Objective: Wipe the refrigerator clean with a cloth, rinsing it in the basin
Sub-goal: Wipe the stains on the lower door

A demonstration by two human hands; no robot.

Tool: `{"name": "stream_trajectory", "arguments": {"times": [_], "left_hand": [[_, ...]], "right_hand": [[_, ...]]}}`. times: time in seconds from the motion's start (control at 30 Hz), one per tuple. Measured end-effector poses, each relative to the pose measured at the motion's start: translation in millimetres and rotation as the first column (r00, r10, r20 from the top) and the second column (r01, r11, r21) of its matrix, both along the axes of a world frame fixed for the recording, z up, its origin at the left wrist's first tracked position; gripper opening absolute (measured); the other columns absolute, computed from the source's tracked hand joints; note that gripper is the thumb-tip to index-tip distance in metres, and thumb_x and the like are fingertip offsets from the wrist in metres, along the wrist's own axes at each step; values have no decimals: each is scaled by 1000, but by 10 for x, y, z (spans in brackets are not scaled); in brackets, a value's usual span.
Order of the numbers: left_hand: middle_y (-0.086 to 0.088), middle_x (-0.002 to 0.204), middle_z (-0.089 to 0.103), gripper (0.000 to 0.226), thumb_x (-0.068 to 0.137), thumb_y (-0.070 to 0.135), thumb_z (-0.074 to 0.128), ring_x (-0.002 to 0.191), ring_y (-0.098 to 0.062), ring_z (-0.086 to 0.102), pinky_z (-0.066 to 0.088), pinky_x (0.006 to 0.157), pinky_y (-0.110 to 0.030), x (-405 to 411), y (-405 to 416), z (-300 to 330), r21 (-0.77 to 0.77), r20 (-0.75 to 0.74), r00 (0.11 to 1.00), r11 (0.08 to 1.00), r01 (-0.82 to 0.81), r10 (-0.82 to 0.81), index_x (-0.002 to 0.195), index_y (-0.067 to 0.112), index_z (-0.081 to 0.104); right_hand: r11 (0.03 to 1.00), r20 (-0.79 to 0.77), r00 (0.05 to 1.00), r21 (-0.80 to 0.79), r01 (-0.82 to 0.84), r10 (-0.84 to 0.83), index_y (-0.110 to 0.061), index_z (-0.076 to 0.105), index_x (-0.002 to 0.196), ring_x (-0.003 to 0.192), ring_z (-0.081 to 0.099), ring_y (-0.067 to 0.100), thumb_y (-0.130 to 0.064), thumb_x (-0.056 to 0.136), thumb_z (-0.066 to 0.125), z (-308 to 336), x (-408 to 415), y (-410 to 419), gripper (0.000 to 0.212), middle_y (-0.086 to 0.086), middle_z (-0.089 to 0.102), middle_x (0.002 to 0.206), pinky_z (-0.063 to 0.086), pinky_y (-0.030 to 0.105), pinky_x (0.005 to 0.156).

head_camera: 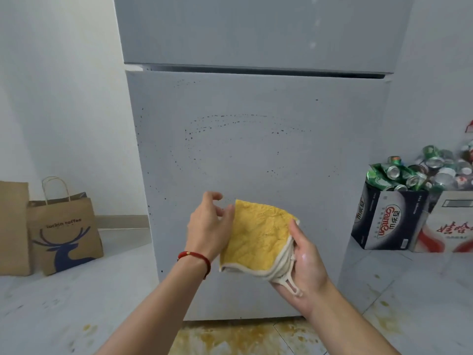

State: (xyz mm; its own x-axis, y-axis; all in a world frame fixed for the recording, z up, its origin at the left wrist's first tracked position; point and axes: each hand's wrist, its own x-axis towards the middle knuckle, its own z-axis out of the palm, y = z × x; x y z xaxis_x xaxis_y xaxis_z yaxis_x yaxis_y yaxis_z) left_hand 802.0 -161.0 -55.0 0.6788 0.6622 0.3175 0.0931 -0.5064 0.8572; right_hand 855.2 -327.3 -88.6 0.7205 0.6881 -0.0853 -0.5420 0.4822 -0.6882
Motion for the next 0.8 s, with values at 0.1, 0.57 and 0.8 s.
{"name": "stream_trajectory", "arguments": {"times": [0.1, 0.57, 0.8], "left_hand": [[8, 97, 63, 26, 95, 17, 56, 84, -14, 63, 51, 70, -32, -146, 201, 269, -85, 191, 974, 991, -106, 121, 120, 25, 54], [17, 121, 61, 32, 94, 18, 55, 105, 10, 55, 47, 84, -31, -569, 919, 696, -354, 579, 791, 935, 26, 197, 113, 42, 61], [17, 139, 49, 47, 99, 18, 54, 126, -9, 50, 44, 97, -38, -661, 1237, 587, -354, 528, 828, 935, 15, 187, 128, 54, 55]], "right_hand": [[993, 185, 976, 10, 118, -118, -13, 63, 137, 119, 70, 31, -56, 103, 38, 340, -29, 97, 61, 14, 71, 132, 59, 51, 98], [260, 740, -523, 454, 852, 422, -23, 46, 151, 153, 26, 42, -54, 100, 55, 1430, 620, 2168, 61, 20, 31, 164, 22, 69, 118], [261, 674, -613, 558, 788, 412, 4, 19, 162, 158, 5, 45, -40, 96, 49, 1672, 722, 2531, 84, 31, 13, 168, 9, 63, 126]]}}
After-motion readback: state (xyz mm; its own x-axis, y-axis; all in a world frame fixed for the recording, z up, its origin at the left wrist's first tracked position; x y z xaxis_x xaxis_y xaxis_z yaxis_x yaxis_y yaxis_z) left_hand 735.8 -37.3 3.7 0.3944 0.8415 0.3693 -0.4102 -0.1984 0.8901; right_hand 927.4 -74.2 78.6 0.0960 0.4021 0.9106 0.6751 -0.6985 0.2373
